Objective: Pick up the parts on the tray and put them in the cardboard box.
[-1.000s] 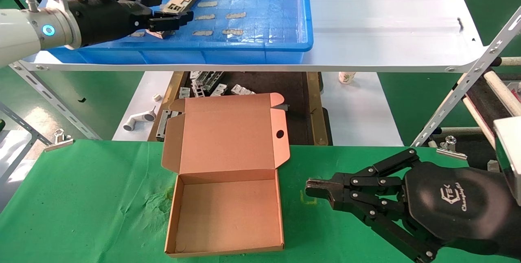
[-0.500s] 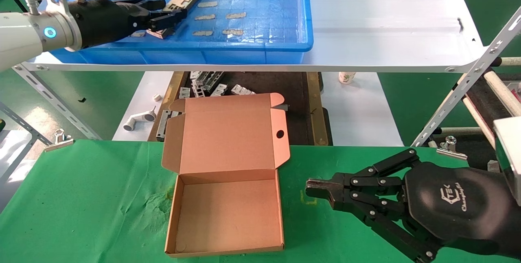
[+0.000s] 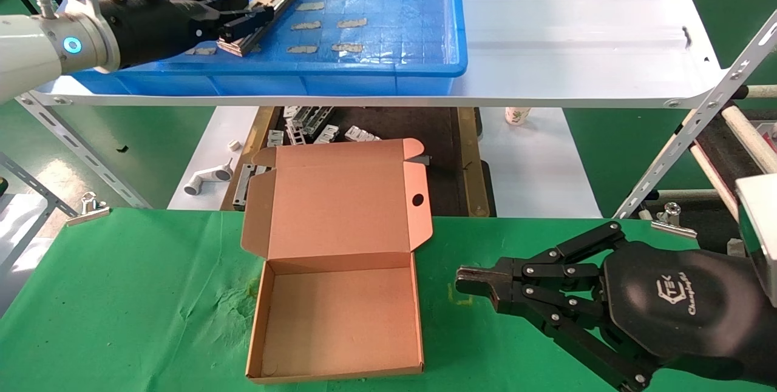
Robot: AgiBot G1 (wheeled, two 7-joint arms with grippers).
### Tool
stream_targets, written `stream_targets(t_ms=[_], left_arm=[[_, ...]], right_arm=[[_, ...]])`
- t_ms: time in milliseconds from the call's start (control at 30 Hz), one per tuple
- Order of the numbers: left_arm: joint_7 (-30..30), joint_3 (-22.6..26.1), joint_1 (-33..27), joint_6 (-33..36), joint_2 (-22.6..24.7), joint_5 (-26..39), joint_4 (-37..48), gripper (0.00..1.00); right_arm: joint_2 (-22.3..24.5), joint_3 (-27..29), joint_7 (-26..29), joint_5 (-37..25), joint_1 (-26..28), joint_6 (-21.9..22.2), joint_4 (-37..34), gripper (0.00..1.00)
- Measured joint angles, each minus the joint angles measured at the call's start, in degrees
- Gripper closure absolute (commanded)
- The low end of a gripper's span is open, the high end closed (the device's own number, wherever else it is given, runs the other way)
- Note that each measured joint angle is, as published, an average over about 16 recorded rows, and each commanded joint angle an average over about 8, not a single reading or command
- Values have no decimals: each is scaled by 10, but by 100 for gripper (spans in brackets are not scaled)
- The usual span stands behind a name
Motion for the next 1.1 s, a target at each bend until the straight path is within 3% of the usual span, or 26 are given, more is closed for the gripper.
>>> stream_targets(t_ms=[667,867,1100], left_arm=[[13,-12,-19,16,-13,-17,-14,100],[26,-16,-31,94,-35,-25,-30,100],[47,-20,-42,246,-72,-35,-50,100]], right_arm=[[0,0,0,0,0,0,0,100],[0,0,0,0,0,0,0,100],[0,0,0,0,0,0,0,100]])
